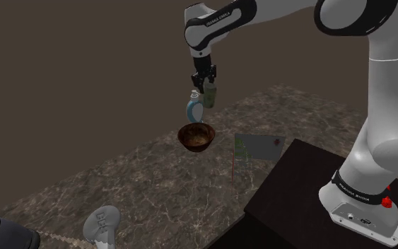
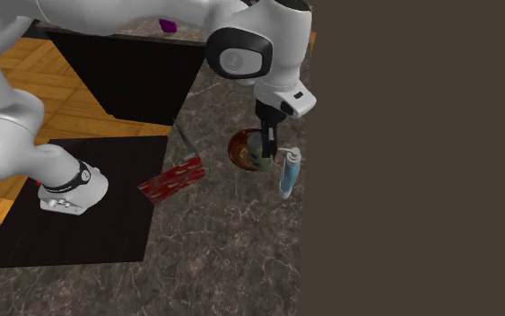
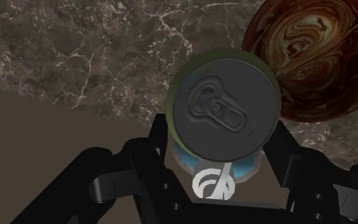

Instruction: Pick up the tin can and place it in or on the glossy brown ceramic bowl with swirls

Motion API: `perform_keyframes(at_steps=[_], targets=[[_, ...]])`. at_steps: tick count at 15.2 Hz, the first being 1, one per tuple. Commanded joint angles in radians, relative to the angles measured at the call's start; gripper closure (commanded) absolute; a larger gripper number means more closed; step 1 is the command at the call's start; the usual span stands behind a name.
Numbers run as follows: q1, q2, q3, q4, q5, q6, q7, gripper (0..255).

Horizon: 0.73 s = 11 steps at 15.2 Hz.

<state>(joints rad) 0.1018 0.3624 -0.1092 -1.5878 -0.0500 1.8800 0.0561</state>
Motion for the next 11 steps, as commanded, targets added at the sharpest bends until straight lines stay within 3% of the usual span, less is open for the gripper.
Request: perform_keyframes(at_steps=[1,8,11], targets=[[0.032,-0.010,0.014,-0.001,-0.003,-0.012,0.047,255],[0.130,-0.002,0.063,0.037,-0.008,-0.052,0.192,255],[0.130,0.006,0.064,0.007,-0.008,-0.015,0.194,255]])
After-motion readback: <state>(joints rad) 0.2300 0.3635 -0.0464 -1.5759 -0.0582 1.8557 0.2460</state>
